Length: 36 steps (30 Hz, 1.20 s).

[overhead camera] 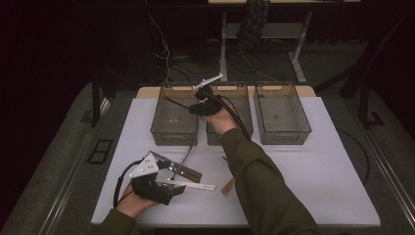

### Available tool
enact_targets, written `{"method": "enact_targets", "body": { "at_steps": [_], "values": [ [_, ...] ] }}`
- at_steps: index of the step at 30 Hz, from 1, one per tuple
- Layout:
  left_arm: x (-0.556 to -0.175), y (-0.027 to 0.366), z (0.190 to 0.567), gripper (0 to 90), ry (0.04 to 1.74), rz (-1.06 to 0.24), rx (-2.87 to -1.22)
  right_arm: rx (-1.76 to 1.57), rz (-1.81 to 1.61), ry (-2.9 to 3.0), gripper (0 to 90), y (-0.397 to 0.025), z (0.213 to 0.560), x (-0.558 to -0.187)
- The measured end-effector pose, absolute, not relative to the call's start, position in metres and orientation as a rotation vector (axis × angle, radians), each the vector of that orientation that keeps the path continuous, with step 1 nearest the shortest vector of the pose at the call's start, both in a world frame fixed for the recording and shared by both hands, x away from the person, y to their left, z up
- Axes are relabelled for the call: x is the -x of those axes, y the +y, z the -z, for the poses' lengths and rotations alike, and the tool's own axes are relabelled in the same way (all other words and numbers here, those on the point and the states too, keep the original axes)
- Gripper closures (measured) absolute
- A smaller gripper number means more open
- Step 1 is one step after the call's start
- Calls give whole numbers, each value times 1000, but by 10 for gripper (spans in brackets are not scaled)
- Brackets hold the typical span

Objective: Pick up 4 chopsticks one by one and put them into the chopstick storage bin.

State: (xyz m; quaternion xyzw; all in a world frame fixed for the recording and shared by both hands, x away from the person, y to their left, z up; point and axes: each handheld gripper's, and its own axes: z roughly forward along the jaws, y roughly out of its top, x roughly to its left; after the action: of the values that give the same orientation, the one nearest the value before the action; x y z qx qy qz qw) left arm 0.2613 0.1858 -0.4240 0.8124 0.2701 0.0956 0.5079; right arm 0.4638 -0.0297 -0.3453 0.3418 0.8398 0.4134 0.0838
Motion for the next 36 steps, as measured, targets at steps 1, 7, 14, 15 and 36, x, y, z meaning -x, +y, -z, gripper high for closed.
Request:
{"method": "enact_targets", "body": {
  "at_steps": [1, 7, 14, 15, 36],
  "values": [
    [-261, 186, 424, 0, 649, -231, -1958, -1031, -1233, 2501, 847, -28, 347, -465],
    [-261, 186, 424, 0, 648, -230, -1958, -1069, -1168, 2505, 847, -17, 357, -474],
    [-261, 185, 424, 0, 647, -227, -1956, -1085, -1126, 2501, 847, -5, 365, -480],
    [-261, 185, 424, 0, 648, -227, -1954, -1087, -1122, 2499, 847, -4, 366, -481],
    [-261, 185, 423, 0, 645, -221, -1946, -1157, -1022, 2494, 846, 26, 380, -500]
  ]
}}
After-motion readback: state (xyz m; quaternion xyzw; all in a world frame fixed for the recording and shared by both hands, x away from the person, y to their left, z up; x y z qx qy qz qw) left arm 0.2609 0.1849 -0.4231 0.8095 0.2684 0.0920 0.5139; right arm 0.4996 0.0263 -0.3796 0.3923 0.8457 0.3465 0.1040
